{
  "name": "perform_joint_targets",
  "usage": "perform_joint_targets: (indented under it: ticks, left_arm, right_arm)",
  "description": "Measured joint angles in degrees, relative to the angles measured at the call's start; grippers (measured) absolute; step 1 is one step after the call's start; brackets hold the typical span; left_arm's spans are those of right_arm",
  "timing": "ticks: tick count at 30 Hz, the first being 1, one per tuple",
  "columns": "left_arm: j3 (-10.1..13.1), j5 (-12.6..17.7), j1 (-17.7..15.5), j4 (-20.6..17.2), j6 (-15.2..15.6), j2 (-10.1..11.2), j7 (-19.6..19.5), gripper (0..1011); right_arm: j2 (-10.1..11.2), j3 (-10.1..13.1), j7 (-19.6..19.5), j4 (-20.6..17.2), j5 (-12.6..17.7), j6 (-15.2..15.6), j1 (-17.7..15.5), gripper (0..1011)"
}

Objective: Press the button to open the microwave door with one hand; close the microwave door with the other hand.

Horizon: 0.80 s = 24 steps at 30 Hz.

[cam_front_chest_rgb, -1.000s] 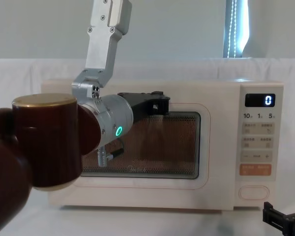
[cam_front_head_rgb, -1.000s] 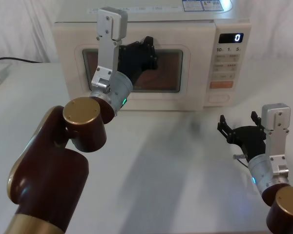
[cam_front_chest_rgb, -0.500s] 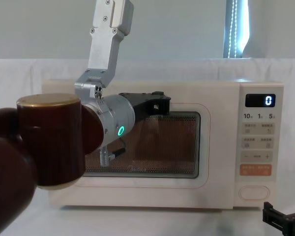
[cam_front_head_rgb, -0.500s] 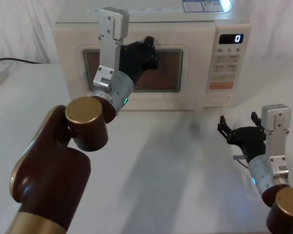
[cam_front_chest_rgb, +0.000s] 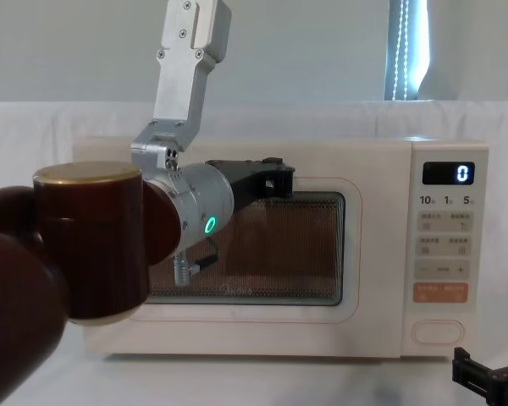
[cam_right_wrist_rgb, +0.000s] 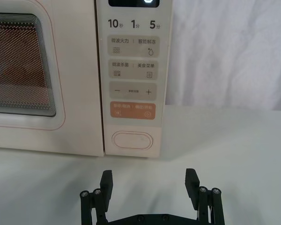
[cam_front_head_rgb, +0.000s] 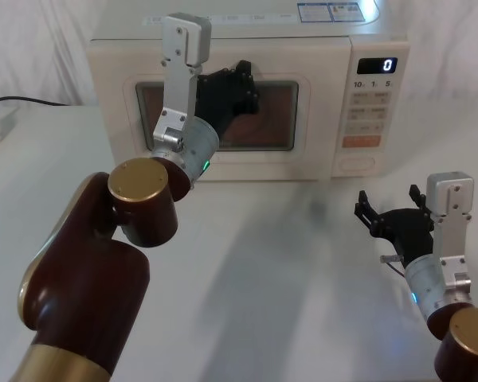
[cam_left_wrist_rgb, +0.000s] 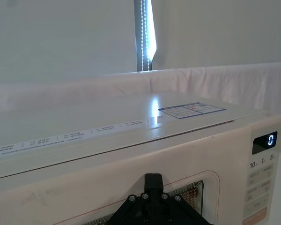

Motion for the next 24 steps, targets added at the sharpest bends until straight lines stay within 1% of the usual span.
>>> perform_joint_targets:
  ticks: [16,23,24]
  left_arm:
    - [0.10,0.25,-0.32,0.58,-0.22,-0.15,-0.23,0]
    - [-0.10,-0.31,1.53,-2.14,0.10,0.11,-0.39,0]
    - [-0.16,-0.46,2.11,-3.05,0.31,0.23,-0.39,0]
  right_arm:
    - [0.00,0.00,0.00,0.00,0.00,0.00,0.00,1002]
    - [0.00,0.00,0.00,0.00,0.00,0.00,0.00,1002]
    - [0.00,0.00,0.00,0.00,0.00,0.00,0.00,1002]
